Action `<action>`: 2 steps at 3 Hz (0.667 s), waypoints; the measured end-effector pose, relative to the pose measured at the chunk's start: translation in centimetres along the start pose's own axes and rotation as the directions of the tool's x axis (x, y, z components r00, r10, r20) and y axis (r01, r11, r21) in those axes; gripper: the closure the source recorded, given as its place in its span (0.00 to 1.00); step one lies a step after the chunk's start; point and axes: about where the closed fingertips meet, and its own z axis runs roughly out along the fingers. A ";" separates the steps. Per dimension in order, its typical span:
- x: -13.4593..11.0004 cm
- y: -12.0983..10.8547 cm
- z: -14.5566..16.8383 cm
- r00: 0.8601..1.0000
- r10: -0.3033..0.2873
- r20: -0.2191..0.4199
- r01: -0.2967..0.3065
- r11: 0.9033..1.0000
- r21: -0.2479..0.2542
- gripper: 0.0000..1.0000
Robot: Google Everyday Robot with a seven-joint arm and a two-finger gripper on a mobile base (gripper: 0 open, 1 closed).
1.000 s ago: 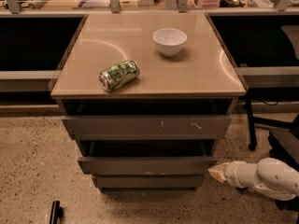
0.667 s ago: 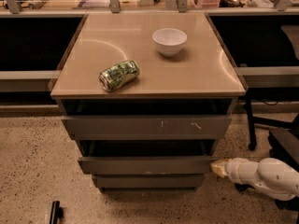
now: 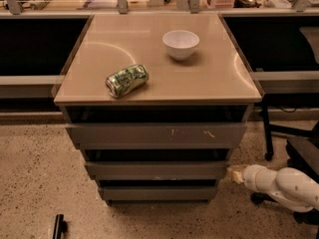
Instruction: Close middle drawer
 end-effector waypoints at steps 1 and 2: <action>-0.1 -1.4 0.5 0.999 0.024 0.024 -0.025 0.999 0.022 1.00; 0.1 -1.6 0.5 0.999 0.034 0.031 -0.034 0.999 0.027 1.00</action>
Offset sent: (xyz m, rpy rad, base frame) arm 0.0282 -0.0351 -0.0106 0.0461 -0.0496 -0.1204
